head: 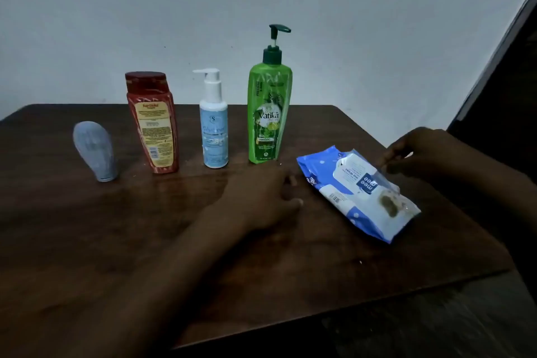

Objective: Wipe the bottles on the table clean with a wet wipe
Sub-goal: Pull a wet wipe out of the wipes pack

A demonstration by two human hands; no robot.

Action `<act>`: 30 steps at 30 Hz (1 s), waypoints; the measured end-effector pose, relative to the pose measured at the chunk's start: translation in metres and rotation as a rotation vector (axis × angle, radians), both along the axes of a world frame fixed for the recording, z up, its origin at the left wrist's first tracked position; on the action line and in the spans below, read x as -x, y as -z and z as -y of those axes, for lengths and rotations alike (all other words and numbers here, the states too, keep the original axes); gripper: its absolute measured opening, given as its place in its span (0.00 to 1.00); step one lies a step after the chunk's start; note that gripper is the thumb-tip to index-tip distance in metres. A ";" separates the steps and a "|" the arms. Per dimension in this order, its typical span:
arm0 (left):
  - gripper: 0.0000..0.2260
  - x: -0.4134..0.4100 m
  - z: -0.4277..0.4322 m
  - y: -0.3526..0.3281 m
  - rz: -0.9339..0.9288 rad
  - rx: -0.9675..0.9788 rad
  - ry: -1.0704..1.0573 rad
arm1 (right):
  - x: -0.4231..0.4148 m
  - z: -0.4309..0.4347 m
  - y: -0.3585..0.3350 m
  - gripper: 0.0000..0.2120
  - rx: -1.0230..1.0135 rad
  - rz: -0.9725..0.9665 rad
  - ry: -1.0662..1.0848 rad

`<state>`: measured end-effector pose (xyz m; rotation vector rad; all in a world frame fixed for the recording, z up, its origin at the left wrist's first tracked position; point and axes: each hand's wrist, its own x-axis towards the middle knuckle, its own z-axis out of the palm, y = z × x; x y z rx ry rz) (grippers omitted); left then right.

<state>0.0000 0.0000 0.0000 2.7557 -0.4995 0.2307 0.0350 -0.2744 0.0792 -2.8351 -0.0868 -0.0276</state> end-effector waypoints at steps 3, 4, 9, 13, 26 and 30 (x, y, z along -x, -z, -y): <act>0.17 -0.007 0.022 -0.001 0.047 0.090 0.043 | -0.005 0.001 0.009 0.04 0.095 -0.049 -0.007; 0.16 -0.007 0.031 -0.003 0.069 0.113 0.058 | -0.006 -0.001 0.014 0.05 0.107 -0.058 -0.001; 0.20 -0.025 0.059 -0.007 0.079 0.136 0.132 | -0.015 0.002 0.024 0.10 0.175 -0.084 -0.045; 0.28 -0.037 0.069 0.002 -0.015 0.098 0.109 | -0.019 0.005 0.026 0.10 0.132 -0.153 -0.057; 0.27 -0.035 0.073 0.018 -0.118 0.247 0.083 | -0.029 -0.009 0.034 0.08 0.182 -0.260 -0.091; 0.26 -0.035 0.072 0.018 -0.133 0.280 0.095 | -0.031 -0.011 0.035 0.09 0.171 -0.233 -0.073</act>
